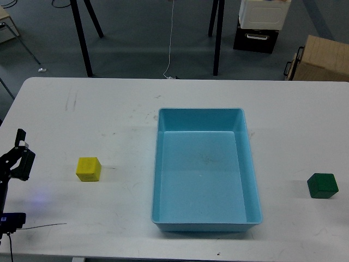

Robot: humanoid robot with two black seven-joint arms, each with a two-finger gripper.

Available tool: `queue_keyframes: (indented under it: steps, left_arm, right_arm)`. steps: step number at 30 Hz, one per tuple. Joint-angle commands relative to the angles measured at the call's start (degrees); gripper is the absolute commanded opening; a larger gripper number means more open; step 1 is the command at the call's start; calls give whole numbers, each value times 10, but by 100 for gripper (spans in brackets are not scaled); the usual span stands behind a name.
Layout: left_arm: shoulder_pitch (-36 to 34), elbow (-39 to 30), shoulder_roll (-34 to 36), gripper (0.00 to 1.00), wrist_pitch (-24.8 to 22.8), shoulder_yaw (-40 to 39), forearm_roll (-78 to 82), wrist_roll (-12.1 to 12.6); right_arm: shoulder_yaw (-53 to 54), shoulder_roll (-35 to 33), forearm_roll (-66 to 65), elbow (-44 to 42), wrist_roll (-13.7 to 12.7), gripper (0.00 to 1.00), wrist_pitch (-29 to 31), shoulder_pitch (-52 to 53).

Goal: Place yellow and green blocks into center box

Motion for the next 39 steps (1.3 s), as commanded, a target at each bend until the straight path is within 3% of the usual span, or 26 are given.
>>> queue_keyframes:
  steps: [1,5,8,12,17,20,24,29,33,39]
  left_arm:
    - [-2,0,1,100,0,0,0,-3]
    - [-13,-2,4,100,0,-2,0,-10]
    - [-25,-2,4,100,0,1,0,-10]
    - [-28,-34,11,100,0,2,0,-6]
    - [-54,-45,47,100,0,8,1,-5]
    - [-68,-43,46,100,0,19,3,-5]
    - [-69,-44,39,100,0,40,12,-8]
    - [-69,-44,27,100,0,69,27,-10]
    - [-72,-44,13,100,0,70,54,-10]
    - [-87,-43,-17,100,0,88,98,-10]
  right_arm:
    - [9,-2,-7,-1,2,100,-3,-13]
    - [6,-20,-51,-3,1,100,-53,-14]
    - [0,-83,-96,0,-4,100,-93,-15]
    - [-4,-249,-104,-3,-16,100,-101,-17]
    - [-25,-446,-105,-47,-71,100,-105,4]
    - [-79,-541,-109,-59,-89,100,-106,70]
    - [-217,-658,-147,-76,-92,100,-114,220]
    - [-295,-709,-316,-59,-143,100,-90,302]
    - [-310,-712,-446,-44,-158,100,-61,302]
    - [-371,-621,-543,-89,-162,100,-61,305]
